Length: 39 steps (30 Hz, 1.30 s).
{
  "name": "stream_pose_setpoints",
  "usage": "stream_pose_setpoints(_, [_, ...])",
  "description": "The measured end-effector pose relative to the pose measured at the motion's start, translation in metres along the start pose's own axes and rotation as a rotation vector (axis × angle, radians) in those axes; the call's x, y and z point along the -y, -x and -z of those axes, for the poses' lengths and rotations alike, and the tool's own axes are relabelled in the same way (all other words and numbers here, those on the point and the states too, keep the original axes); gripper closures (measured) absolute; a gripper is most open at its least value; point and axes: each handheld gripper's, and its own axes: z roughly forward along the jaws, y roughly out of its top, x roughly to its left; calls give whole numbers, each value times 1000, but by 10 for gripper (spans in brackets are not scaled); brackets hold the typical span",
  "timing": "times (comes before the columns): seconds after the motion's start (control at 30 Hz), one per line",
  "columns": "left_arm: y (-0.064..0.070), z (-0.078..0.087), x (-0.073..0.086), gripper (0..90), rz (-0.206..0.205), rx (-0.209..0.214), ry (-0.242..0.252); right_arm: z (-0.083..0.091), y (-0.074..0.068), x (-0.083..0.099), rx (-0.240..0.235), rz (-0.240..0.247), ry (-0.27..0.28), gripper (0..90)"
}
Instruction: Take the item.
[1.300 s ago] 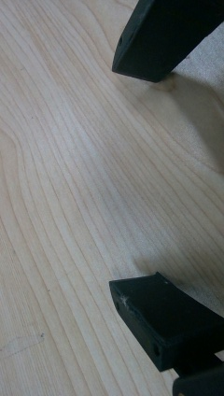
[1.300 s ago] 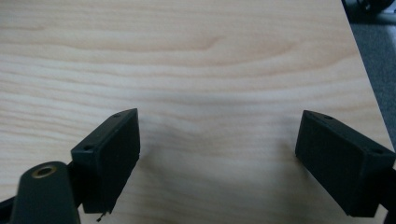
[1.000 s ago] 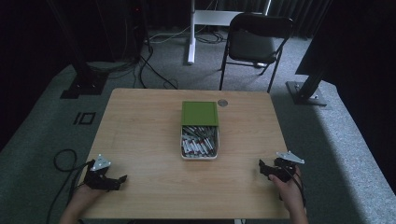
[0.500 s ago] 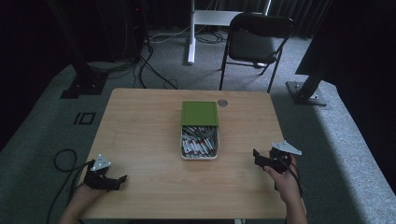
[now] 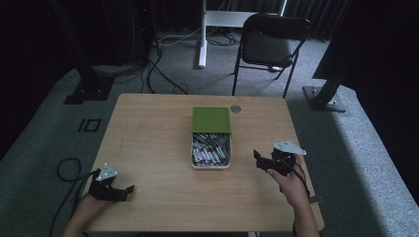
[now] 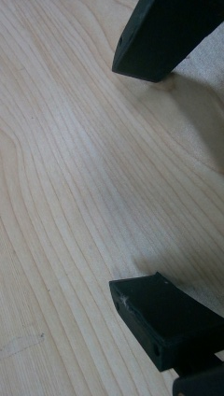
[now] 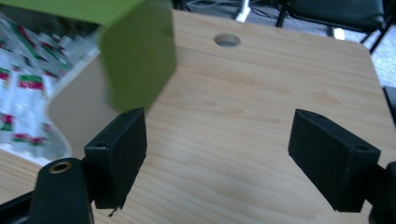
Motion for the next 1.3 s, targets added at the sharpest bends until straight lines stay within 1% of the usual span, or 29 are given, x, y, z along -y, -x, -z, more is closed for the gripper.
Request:
stream_pose_setpoints(0.2, [0, 0, 0, 14, 0, 0, 0, -5, -17, -10, -52, 18, 19, 197])
stream_pose_setpoints(0.37, [0, 0, 0, 14, 0, 0, 0, -9, -32, -16, -86, 43, 26, 207])
stream_pose_setpoints(0.57, [0, 0, 0, 14, 0, 0, 0, -14, -50, -23, -130, 60, 31, 215])
stream_pose_setpoints(0.73, [0, 0, 0, 14, 1, 0, 0, -20, -65, -25, -166, 81, 25, 221])
stream_pose_setpoints(0.77, [0, 0, 0, 14, 1, 0, 0, -21, -68, -26, -175, 92, 25, 223])
stream_pose_setpoints(0.9, [0, 0, 0, 14, 0, 0, 0, -25, -77, -27, -195, 110, 28, 233])
stream_pose_setpoints(1.03, [0, 0, 0, 14, 1, 0, 0, -29, -87, -28, -220, 128, 17, 235])
stream_pose_setpoints(1.23, [0, 0, 0, 14, 0, 0, 0, -36, -100, -26, -243, 152, 11, 278])
stream_pose_setpoints(1.27, [0, 0, 0, 14, 1, 0, 0, -37, -102, -25, -241, 157, 12, 319])
stream_pose_setpoints(1.3, [0, 0, 0, 14, 1, 0, 0, -38, -104, -25, -242, 158, 10, 341])
